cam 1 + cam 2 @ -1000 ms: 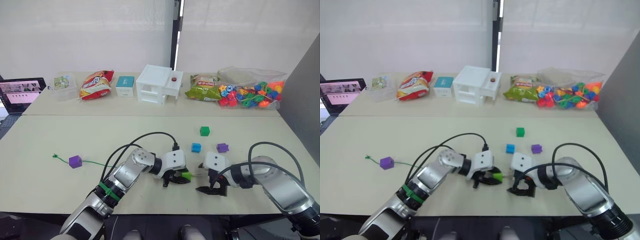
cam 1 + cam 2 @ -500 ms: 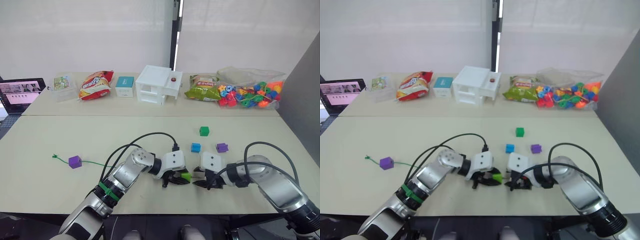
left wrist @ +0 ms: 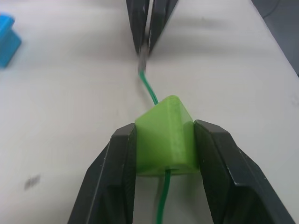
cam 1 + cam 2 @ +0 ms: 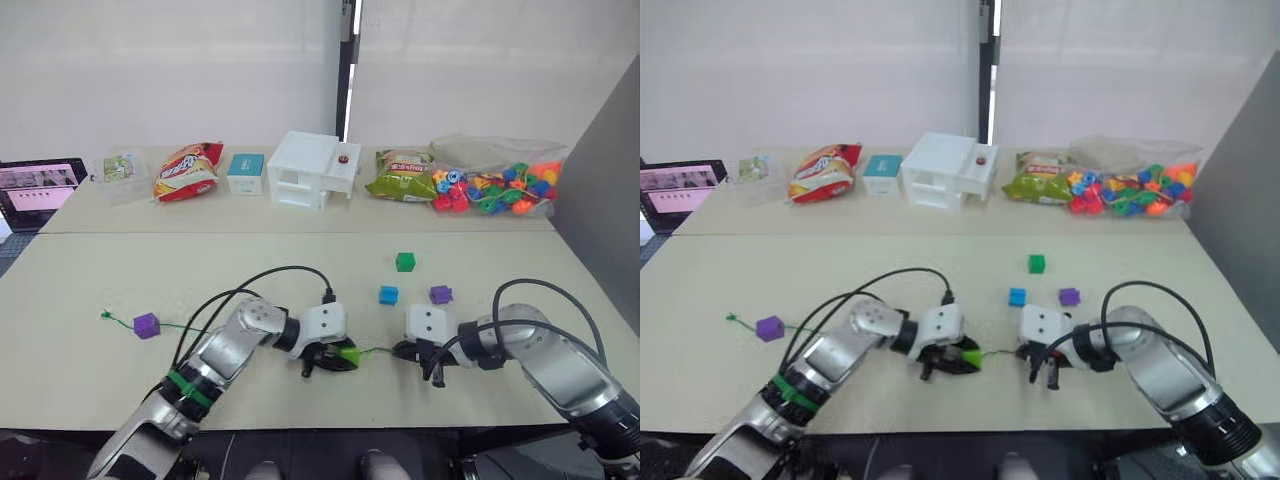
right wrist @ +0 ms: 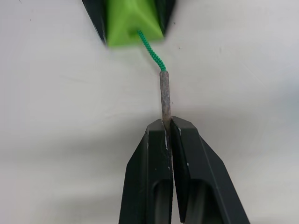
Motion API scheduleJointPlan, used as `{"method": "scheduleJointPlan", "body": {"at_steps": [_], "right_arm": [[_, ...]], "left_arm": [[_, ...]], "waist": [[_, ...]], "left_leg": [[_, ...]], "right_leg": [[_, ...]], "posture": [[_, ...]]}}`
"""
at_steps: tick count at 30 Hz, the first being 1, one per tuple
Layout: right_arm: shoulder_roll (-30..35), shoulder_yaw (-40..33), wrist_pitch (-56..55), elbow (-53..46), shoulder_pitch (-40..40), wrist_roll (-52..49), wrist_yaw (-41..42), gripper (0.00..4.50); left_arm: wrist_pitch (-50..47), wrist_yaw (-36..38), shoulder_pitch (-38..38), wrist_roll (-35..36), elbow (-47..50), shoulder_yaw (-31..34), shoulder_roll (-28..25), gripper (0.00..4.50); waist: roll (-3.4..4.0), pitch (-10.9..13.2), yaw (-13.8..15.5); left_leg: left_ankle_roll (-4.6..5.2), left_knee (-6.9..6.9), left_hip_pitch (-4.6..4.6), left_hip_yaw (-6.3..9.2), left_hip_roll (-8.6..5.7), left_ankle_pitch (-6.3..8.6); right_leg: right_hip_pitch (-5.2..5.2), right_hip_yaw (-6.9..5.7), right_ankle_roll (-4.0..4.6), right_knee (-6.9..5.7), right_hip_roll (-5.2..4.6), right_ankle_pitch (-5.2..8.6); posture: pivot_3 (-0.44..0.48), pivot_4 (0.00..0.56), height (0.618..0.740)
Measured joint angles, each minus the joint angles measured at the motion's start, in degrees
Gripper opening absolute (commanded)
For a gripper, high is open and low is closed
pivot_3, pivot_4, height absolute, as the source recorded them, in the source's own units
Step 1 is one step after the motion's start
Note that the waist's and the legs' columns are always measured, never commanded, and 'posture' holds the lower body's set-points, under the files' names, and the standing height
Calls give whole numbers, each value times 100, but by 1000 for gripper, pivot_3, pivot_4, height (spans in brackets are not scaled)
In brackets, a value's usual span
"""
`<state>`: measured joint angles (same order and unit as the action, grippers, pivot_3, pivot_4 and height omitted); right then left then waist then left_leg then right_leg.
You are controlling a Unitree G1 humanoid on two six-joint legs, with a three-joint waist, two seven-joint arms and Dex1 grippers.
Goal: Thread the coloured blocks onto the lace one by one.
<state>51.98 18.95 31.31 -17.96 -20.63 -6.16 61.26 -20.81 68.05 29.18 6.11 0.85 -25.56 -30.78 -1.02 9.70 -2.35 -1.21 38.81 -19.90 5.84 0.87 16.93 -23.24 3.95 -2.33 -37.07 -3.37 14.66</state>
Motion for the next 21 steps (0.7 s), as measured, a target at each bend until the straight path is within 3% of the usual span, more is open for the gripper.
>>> {"method": "scheduleJointPlan", "body": {"at_steps": [5, 9, 15, 21], "right_arm": [[16, 5, 42, 1, -45, 57, 17, 0], [-31, 10, 43, -9, -51, 67, 46, 0], [-96, 24, 44, -34, -57, 64, 73, 0], [-95, 24, 43, -52, -57, 65, 133, 0]], "left_arm": [[208, 564, -589, 331, 171, 832, -1491, 1347], [979, 964, -884, 369, -632, 1436, -2569, 1347], [2382, 1101, -892, 183, -2318, 1792, -3287, 1347], [2980, 1009, -843, -4, -3060, 1932, -3372, 1347]], "waist": [[3, 1, -64], [7, 3, -68], [17, 5, -96], [48, 4, -107]], "left_leg": [[1, -13, 10, -2, 9, 1], [1, -15, 13, -6, 9, 1], [2, -23, 14, -13, 9, 1], [2, -24, 14, -17, 9, 1]], "right_leg": [[-2, 0, 2, -2, 7, 1], [-3, 0, 2, 0, 5, 2], [-11, 0, 5, -3, 5, 4], [-12, 0, 5, -5, 4, 4]], "posture": [[0, 150, 740], [0, 150, 740], [0, 150, 740], [0, 150, 740]]}}
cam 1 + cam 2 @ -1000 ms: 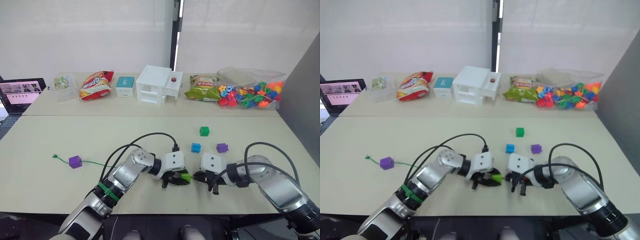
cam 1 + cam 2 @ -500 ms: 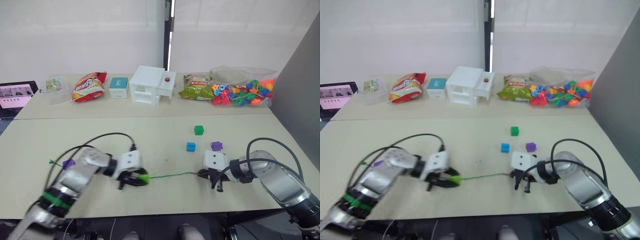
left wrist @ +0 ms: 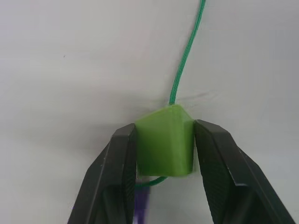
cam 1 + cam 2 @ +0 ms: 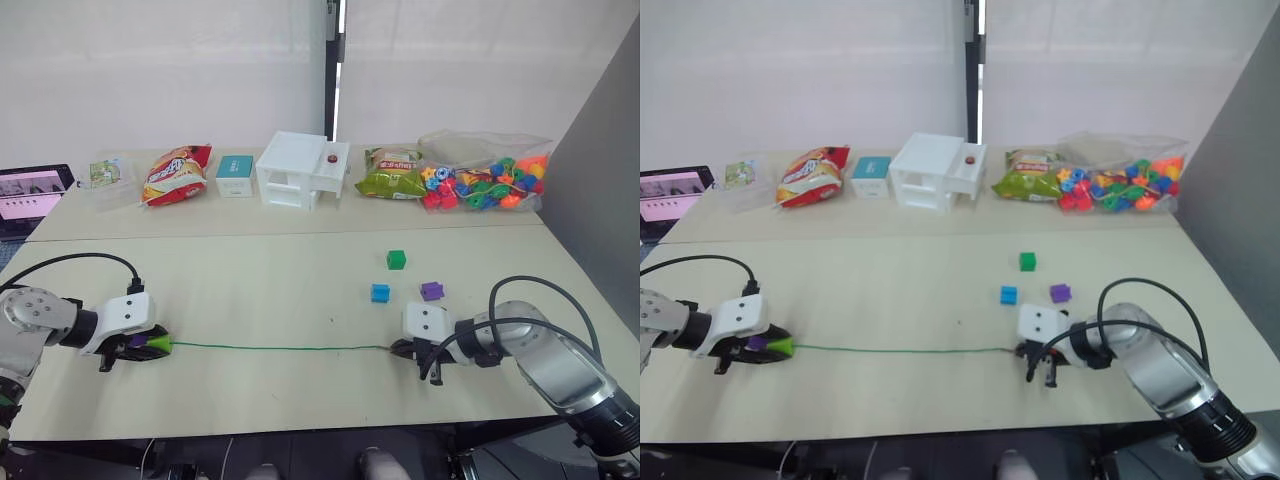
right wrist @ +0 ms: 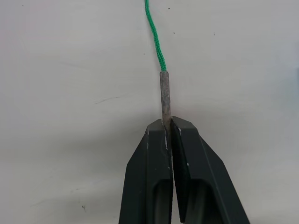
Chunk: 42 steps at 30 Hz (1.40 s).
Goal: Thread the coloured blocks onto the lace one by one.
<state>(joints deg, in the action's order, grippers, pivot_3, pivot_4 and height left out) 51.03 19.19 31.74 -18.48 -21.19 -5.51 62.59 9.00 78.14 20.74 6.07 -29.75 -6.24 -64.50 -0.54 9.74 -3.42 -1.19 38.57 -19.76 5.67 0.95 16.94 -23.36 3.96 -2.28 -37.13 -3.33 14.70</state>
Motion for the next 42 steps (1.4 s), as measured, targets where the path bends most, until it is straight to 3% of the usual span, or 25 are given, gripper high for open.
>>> {"method": "scheduleJointPlan", "body": {"at_steps": [10, 12, 18, 28, 32, 39, 42], "right_arm": [[-1, 13, -2, 2, -31, 28, 90, 0], [-7, 13, -2, 1, -31, 27, 87, 0], [-9, -7, 1, -31, -34, 24, 76, 0], [-123, 4, 303, -205, -45, 10, 23, 0], [-364, 83, 688, -353, -202, -15, -79, 0], [-619, 303, 1242, -608, -459, -20, -257, 0], [-636, 334, 1359, -761, -484, -26, -307, 0]], "left_arm": [[-197, -18, 45, -37, 28, 47, 58, 1347], [-377, 19, 41, -11, 89, 79, 58, 2409], [-866, 210, 26, 109, 361, 165, 64, 4417], [-2873, 537, 361, 1350, 2124, 534, 378, 4466], [-3724, 227, 358, 1877, 3132, 427, 1077, 4466], [-4026, -736, 368, 1810, 3810, -371, 2512, 4466], [-4037, -899, 371, 1746, 3928, -557, 2660, 4466]], "waist": [[12, 2, 27], [11, 2, 22], [-5, 2, 24], [-30, 14, 45], [-32, 15, 54], [-35, 15, 106], [-35, 15, 104]], "left_leg": [[0, 1, -5, 0, -2, 0], [0, 1, -8, 0, -2, 0], [0, 18, -68, 0, -6, 0], [0, 22, -69, 4, -9, 0], [0, 28, -75, 6, -10, 0], [-1, 39, -87, 11, -16, -1], [-1, 38, -87, 15, -16, -1]], "right_leg": [[0, 1, -1, -2, -3, 0], [-5, 0, -1, -2, -2, 0], [-76, 1, 1, -38, -6, -2], [-83, 1, 2, -61, -7, -1], [-84, 1, 2, -60, -8, -2], [-86, 1, 3, -57, -11, -3], [-89, 0, 3, -59, -11, -3]], "posture": [[0, 150, 740], [0, 150, 740], [0, 150, 740], [0, 150, 740], [0, 150, 740], [0, 150, 740], [0, 150, 740]]}}
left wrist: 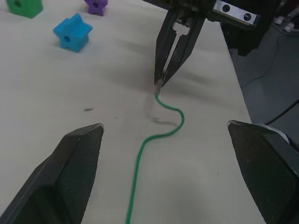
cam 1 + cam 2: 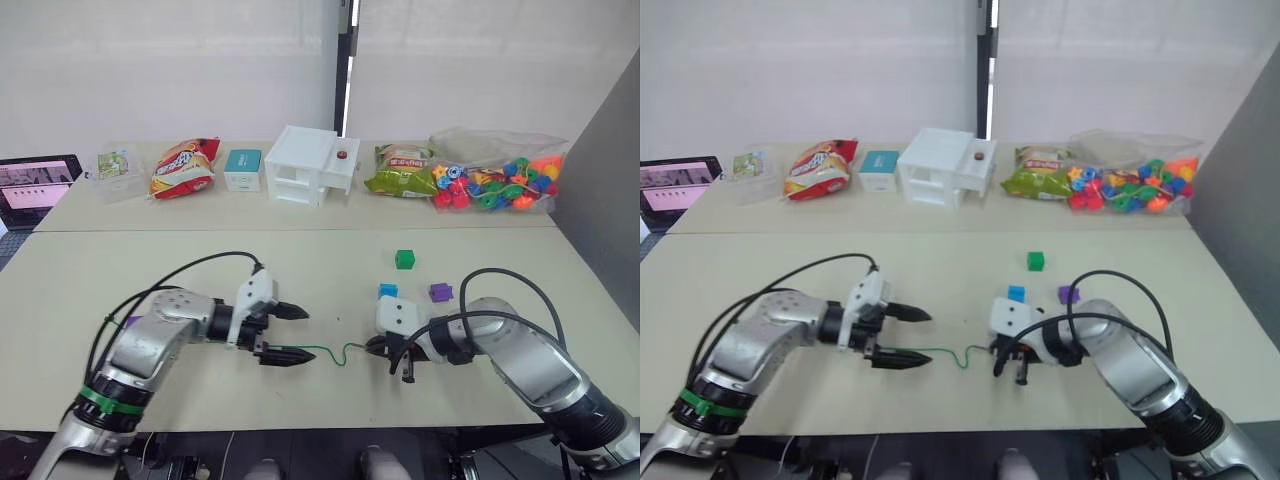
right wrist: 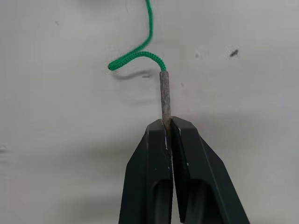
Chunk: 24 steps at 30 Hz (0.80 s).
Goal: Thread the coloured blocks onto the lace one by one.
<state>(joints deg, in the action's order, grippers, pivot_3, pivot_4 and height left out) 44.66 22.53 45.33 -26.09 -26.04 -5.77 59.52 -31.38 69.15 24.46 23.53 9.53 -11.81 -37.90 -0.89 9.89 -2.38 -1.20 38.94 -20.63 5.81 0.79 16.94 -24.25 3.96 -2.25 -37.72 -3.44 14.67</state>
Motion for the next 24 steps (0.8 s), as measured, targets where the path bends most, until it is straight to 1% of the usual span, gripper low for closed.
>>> {"method": "scheduleJointPlan", "body": {"at_steps": [3, 6, 12, 15, 20, 24], "right_arm": [[0, 49, 123, -44, 0, 0, -45, 0], [-20, 121, 165, -62, -3, -1, -92, 0], [-87, 187, 170, -50, -125, -3, -104, 0], [-174, 218, 132, -30, -268, -1, -105, 0], [-236, 275, 93, 132, -384, 8, -105, 0], [-240, 275, 68, 190, -432, 8, -104, 0]], "left_arm": [[20, -39, 27, -84, 39, -77, 0, 4466], [198, -13, 42, -290, -3, -323, 38, 4466], [419, -120, 278, -529, -300, -522, 439, 4466], [540, -165, 481, -688, -397, -741, 644, 4466], [645, -239, 586, -844, -724, -969, 1004, 4466], [777, -257, 625, -1006, -930, -1053, 1089, 4466]], "waist": [[0, 0, -11], [0, 0, -3], [0, 0, 15], [-1, 0, 13], [-1, 0, 9], [-1, 0, 1]], "left_leg": [[0, -1, 3, 0, 0, 0], [0, 0, 2, -1, -1, 0], [-1, 3, -1, 0, -3, -1], [-1, 3, 0, 1, -3, -1], [-1, 3, 0, 1, -3, -1], [-1, 2, 1, 1, -3, -1]], "right_leg": [[1, 0, 0, 0, 1, 0], [3, 0, 0, 3, 0, 0], [4, 0, 0, 5, -1, 0], [4, 0, 0, 4, 0, 0], [3, 0, 0, 2, 0, 0], [3, 0, 0, 0, 0, 0]], "posture": [[0, 150, 740], [0, 150, 740], [0, 150, 740], [0, 150, 740], [0, 150, 740], [0, 150, 740]]}}
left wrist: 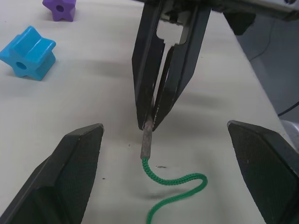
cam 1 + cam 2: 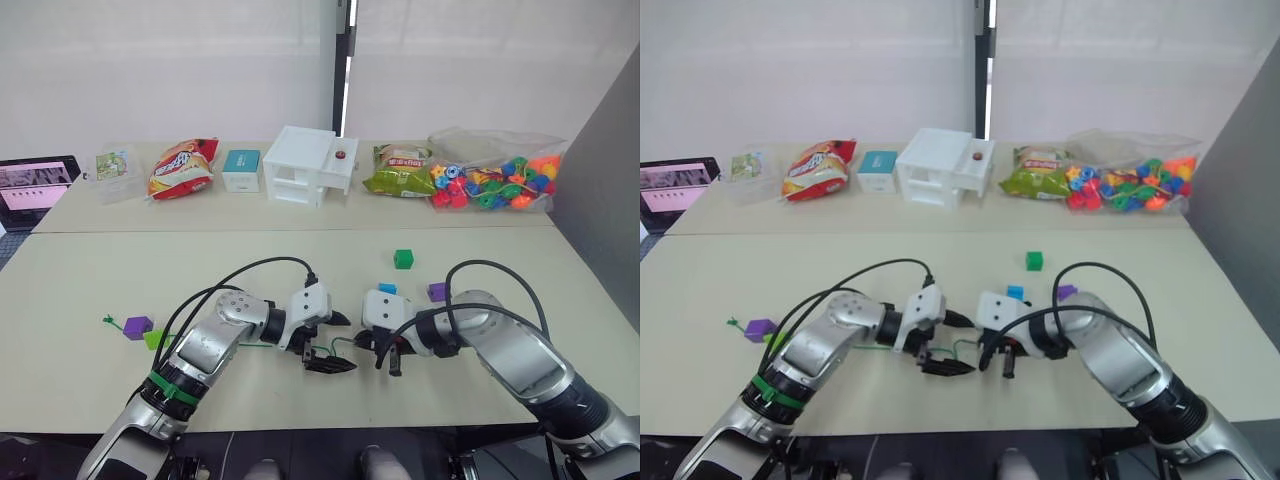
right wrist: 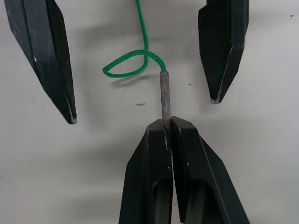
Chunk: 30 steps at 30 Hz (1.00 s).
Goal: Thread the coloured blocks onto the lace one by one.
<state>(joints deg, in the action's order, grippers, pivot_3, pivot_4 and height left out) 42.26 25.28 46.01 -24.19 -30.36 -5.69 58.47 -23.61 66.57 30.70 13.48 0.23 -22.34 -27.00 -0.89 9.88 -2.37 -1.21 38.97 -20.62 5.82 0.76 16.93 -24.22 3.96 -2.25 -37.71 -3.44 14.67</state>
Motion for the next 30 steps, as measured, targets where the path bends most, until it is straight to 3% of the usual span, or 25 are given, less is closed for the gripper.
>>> {"method": "scheduleJointPlan", "body": {"at_steps": [14, 30], "right_arm": [[27, 1, -25, -7, 23, -20, 27, 0], [83, 8, -29, -12, 33, -19, 26, 0]], "left_arm": [[395, 35, -6, -138, -480, 22, 118, 17], [506, 102, 14, -208, -623, 55, 235, 17]], "waist": [[0, 0, 5], [0, 0, 5]], "left_leg": [[0, 1, -1, 1, 0, 0], [0, 1, -1, 1, -1, 0]], "right_leg": [[0, 0, 0, 1, 0, 0], [0, 0, 0, 0, -1, 0]], "posture": [[0, 150, 740], [0, 150, 740]]}}
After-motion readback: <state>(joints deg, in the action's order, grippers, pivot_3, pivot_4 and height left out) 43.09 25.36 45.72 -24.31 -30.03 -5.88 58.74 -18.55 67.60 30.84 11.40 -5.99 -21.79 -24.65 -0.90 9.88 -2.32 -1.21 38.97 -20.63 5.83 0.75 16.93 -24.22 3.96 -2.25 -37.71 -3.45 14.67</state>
